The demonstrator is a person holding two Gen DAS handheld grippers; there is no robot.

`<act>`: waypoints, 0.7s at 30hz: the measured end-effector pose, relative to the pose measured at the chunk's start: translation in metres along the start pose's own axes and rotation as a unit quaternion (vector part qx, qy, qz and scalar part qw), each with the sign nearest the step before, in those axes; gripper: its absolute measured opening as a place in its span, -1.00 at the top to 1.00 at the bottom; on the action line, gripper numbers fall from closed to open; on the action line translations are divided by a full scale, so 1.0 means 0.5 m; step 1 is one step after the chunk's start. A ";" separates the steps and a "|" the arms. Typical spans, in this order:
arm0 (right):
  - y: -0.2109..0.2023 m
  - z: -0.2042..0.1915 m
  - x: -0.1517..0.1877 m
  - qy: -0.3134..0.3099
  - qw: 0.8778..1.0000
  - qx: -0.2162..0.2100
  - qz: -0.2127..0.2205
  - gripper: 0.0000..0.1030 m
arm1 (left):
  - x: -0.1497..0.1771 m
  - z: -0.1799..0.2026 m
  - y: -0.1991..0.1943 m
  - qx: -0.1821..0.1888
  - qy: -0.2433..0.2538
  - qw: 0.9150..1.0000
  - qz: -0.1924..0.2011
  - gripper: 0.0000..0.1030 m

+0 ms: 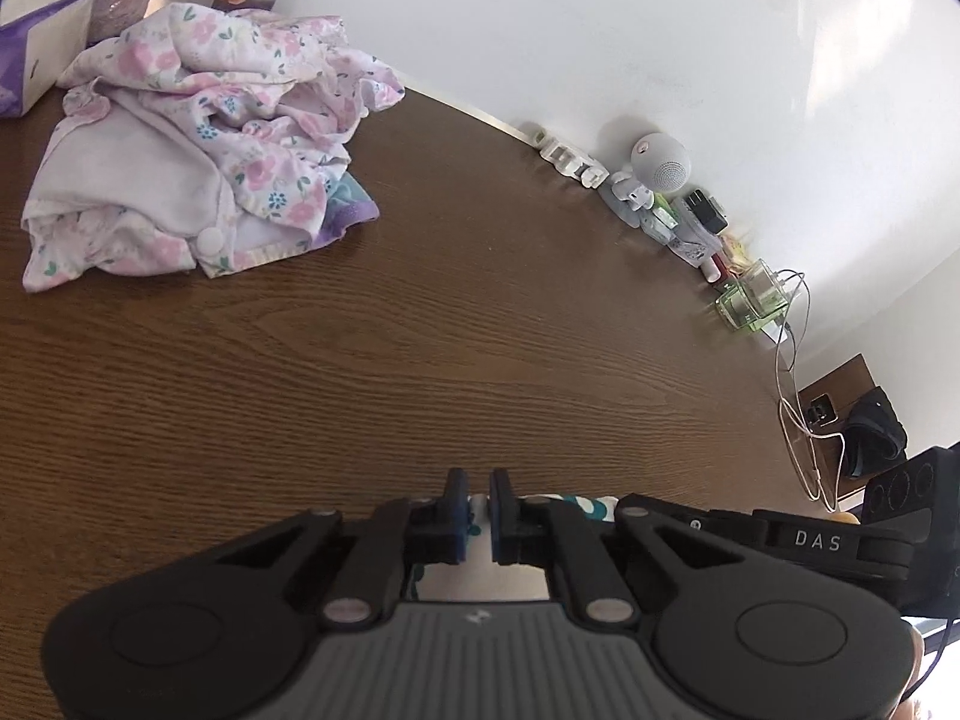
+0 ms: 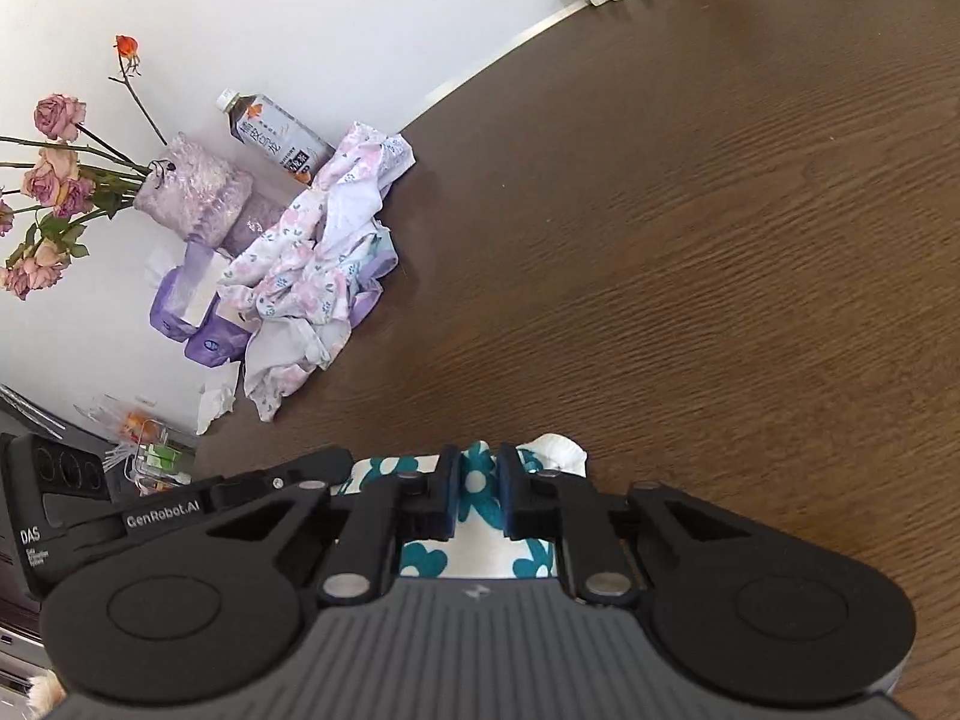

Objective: Fold clothes

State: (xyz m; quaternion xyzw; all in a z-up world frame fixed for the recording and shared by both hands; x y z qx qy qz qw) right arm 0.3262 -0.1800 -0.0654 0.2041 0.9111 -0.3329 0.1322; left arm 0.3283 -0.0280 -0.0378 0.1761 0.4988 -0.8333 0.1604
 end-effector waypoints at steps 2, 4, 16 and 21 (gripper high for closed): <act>-0.004 0.000 -0.001 0.002 1.000 -0.005 0.001 0.68 | -0.001 -0.007 -0.005 0.004 -0.017 1.000 0.001 0.78; -0.015 0.000 -0.001 0.002 1.000 -0.010 0.002 0.39 | -0.002 -0.021 -0.020 0.001 -0.029 1.000 0.009 0.32; -0.032 -0.004 0.042 -0.026 0.999 0.010 -0.033 0.46 | 0.044 -0.023 -0.024 0.011 -0.027 0.999 -0.020 0.56; -0.035 -0.008 0.049 -0.035 0.999 0.012 -0.031 0.36 | 0.054 -0.012 -0.038 0.014 -0.011 1.000 0.002 0.44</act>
Point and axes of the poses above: each gripper's, at about its wrist camera, not at the fingertips, and y roughly the way its jaws point, z to its right, x to its underside, the point moved 10 cm from there along y, roughly the way its jaws point, and after that the axes turned 9 degrees about -x, right-handed, at the moved point
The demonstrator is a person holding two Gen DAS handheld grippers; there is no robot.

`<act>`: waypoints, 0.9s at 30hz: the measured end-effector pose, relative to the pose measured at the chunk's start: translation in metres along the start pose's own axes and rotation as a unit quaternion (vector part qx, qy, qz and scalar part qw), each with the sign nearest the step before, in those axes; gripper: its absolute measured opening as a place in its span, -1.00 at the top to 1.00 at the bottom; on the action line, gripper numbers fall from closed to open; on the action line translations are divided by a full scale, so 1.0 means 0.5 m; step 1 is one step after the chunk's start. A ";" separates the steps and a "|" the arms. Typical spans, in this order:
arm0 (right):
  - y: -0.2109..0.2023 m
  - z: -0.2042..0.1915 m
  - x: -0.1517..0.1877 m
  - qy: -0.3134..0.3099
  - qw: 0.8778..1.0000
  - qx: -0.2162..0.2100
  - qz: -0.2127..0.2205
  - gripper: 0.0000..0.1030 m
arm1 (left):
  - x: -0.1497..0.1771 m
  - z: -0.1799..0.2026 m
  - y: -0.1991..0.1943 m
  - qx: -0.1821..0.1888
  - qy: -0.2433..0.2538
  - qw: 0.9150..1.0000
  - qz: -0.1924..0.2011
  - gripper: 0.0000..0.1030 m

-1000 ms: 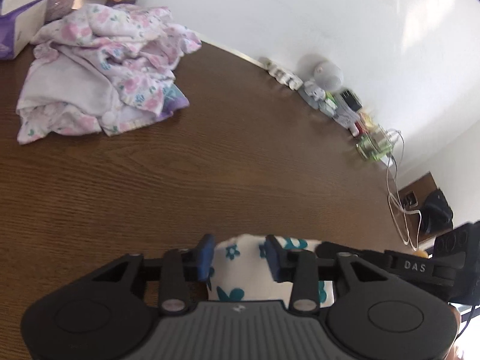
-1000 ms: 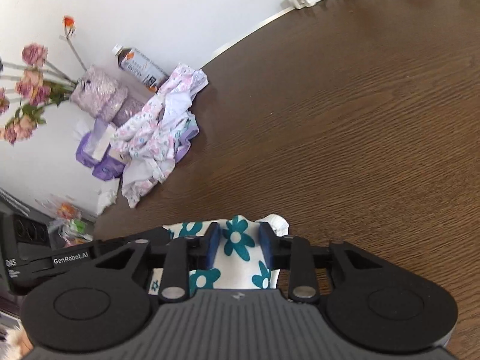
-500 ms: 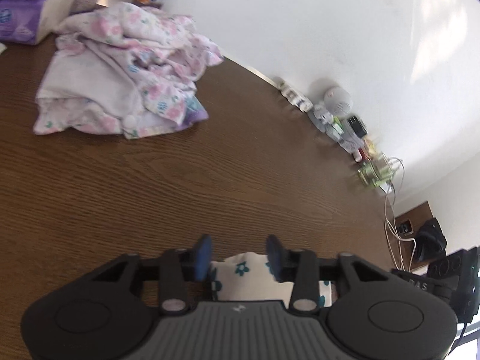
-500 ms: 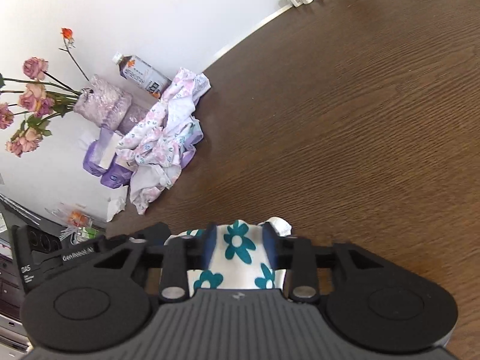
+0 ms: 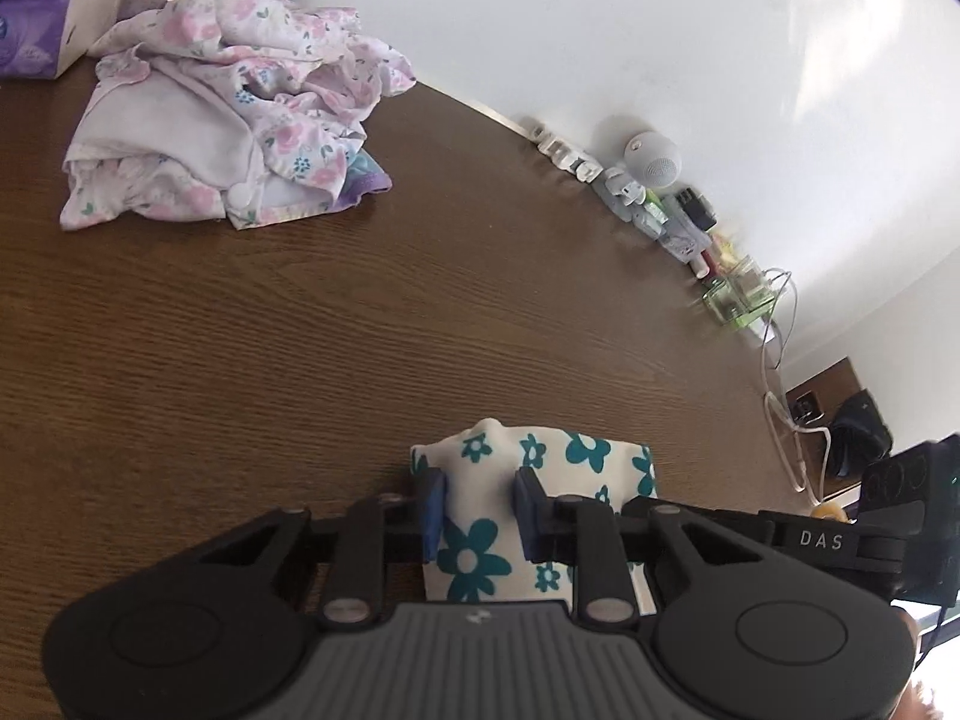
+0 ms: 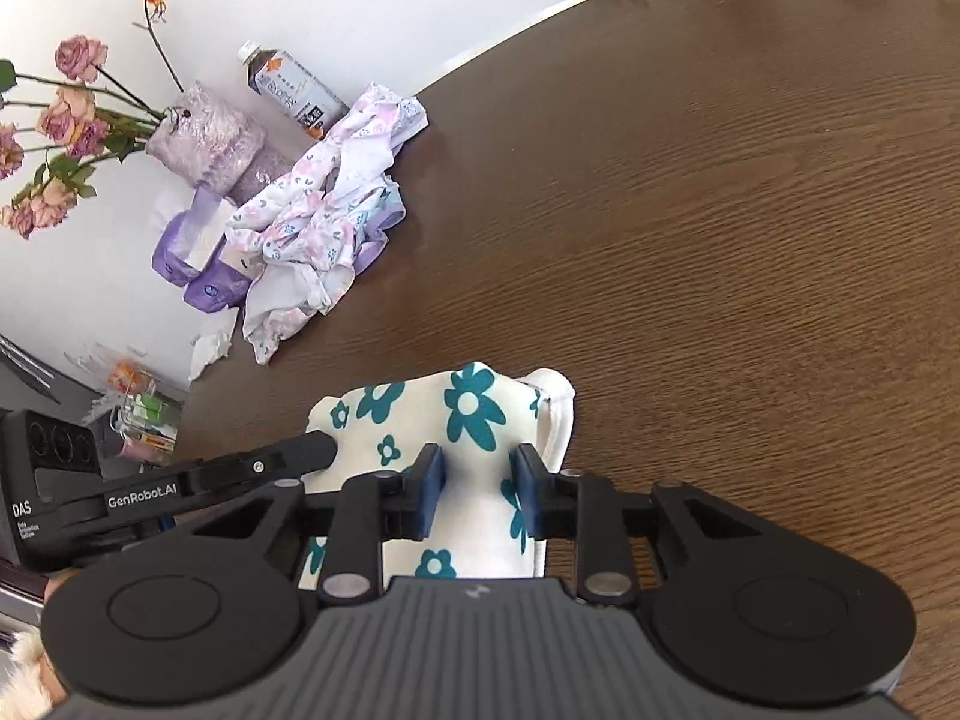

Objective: Fold clothes

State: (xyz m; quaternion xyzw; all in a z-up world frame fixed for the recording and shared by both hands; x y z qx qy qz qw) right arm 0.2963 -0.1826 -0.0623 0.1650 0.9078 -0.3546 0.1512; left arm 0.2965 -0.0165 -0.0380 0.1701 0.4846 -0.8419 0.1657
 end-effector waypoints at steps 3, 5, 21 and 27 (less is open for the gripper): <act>-0.013 -0.003 0.015 0.003 1.000 -0.010 -0.002 0.14 | 0.014 -0.009 -0.010 0.013 -0.026 0.999 -0.017 -0.03; -0.021 -0.005 0.028 0.001 1.000 -0.012 -0.006 0.13 | 0.030 -0.007 -0.016 0.012 -0.020 0.999 -0.026 -0.06; -0.054 -0.019 0.063 0.005 1.000 -0.022 0.002 0.23 | 0.074 0.002 -0.053 0.003 -0.010 1.000 -0.028 -0.02; -0.027 -0.014 0.088 0.006 1.000 -0.013 0.005 0.61 | 0.086 0.012 -0.041 0.010 0.010 1.000 -0.009 0.46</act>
Point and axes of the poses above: each gripper's, at about its wrist camera, not at the fingertips, and y roughly the way its jaws point, z to its right, x to its underside, the point moved 10 cm from there along y, roughly the way its jaws point, and after that the axes turned 9 degrees about -x, right-handed, at the moved point
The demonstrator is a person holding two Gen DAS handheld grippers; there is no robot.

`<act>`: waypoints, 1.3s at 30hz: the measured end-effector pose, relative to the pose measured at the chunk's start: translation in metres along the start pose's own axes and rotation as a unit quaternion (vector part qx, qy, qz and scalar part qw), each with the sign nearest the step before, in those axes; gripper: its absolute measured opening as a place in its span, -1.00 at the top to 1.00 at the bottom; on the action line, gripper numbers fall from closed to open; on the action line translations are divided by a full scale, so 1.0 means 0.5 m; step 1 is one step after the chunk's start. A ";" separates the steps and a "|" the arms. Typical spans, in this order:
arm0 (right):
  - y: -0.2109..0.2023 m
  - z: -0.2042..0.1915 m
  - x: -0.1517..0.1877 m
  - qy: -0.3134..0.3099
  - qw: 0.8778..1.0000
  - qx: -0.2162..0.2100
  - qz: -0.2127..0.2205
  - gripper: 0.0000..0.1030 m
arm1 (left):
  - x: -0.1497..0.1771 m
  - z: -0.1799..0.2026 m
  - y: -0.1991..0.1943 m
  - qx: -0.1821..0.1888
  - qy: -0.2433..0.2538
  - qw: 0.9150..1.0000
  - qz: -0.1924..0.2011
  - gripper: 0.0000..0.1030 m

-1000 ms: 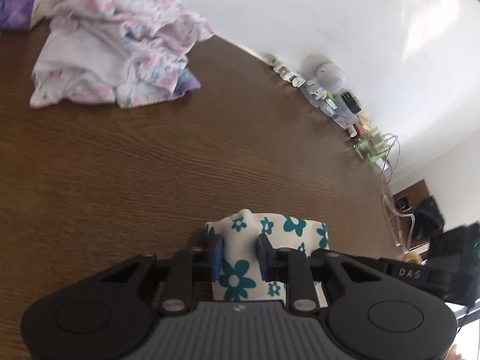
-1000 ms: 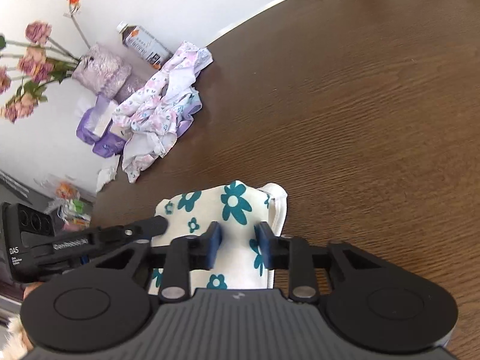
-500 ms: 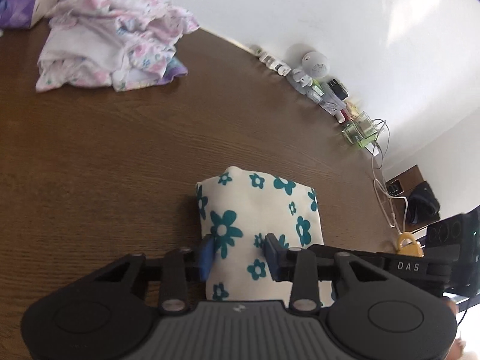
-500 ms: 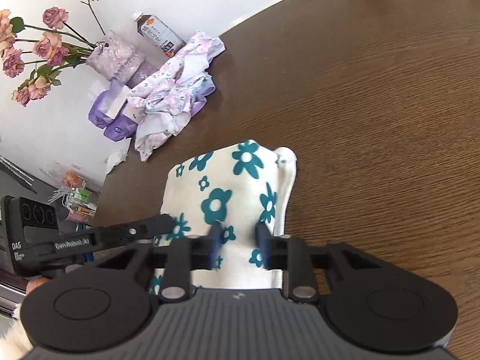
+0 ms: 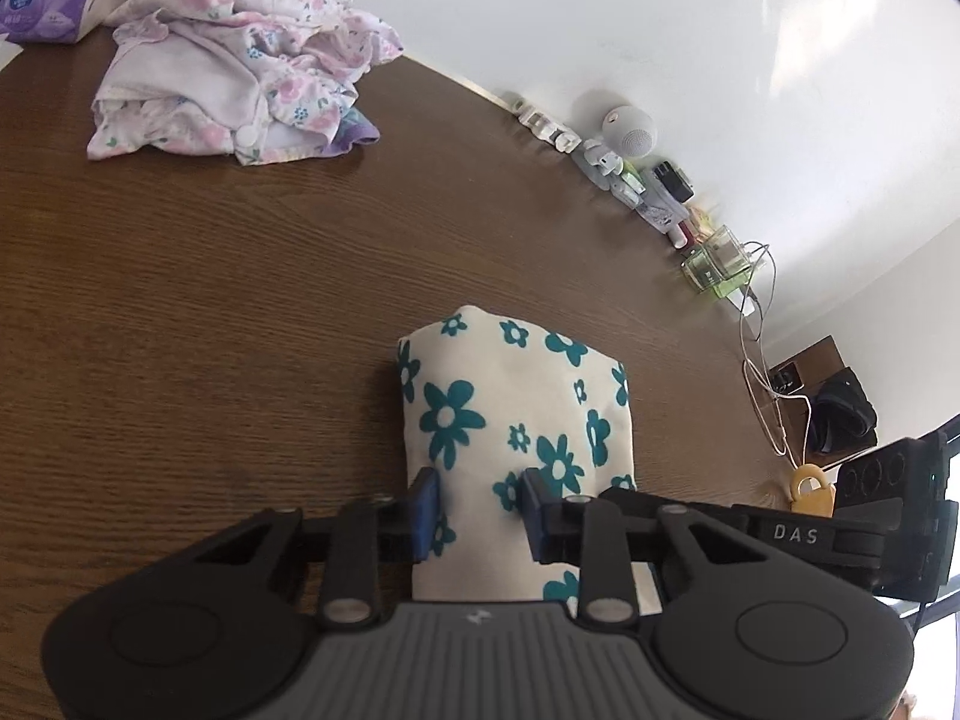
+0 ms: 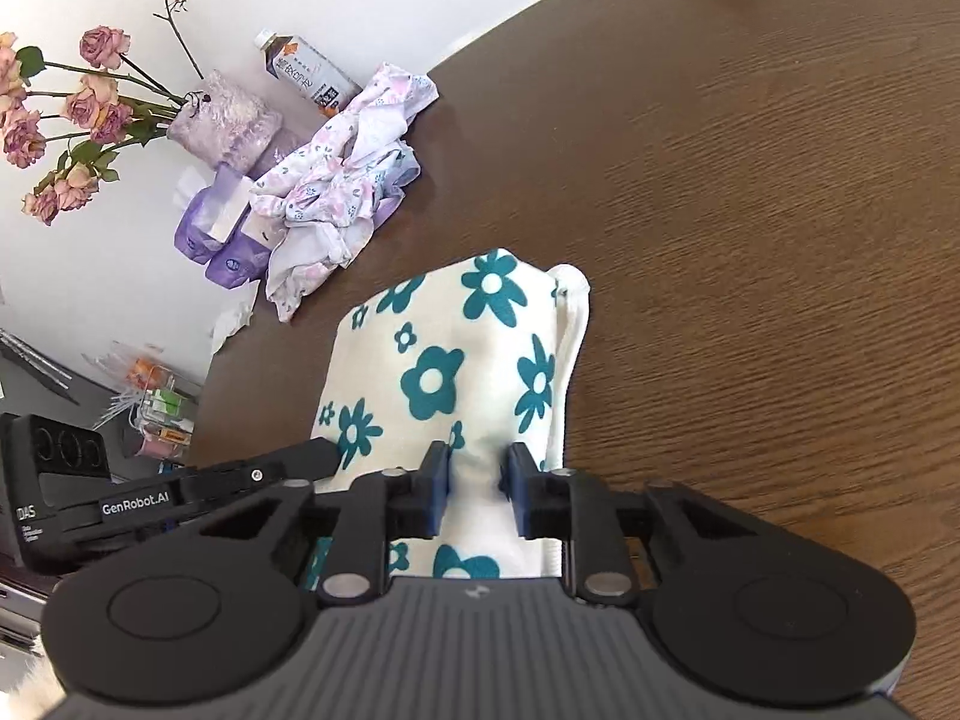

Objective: Fold clothes

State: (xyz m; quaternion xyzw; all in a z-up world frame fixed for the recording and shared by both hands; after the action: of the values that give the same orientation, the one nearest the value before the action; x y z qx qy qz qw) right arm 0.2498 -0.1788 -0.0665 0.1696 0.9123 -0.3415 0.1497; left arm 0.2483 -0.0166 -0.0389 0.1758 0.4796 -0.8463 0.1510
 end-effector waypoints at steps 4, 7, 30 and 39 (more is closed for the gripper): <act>-0.037 -0.022 0.014 -0.054 0.997 0.018 0.043 0.29 | 0.014 -0.005 -0.026 0.004 -0.006 1.000 0.004 0.03; -0.067 -0.045 0.047 -0.094 0.993 0.022 0.061 0.22 | 0.031 0.002 -0.036 0.004 0.009 1.000 0.002 -0.01; -0.089 -0.008 0.130 -0.017 0.993 -0.009 0.118 0.40 | 0.105 0.012 -0.051 0.023 0.038 0.999 -0.002 0.17; -0.101 -0.013 0.123 -0.024 0.993 -0.020 0.116 0.25 | 0.087 0.022 -0.060 0.010 0.070 0.997 0.008 0.23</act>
State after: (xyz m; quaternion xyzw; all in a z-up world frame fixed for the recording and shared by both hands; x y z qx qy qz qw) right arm 0.1728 -0.1975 -0.0571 0.2626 0.8893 -0.3078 0.2132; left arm 0.1953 -0.0153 -0.0302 0.2398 0.4795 -0.8353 0.1219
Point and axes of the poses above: each gripper's, at about its wrist camera, not at the fingertips, and y roughly the way its jaws point, z to its right, x to its underside, the point moved 10 cm from there along y, roughly the way its jaws point, and after that the axes turned 9 degrees about -x, right-handed, at the moved point
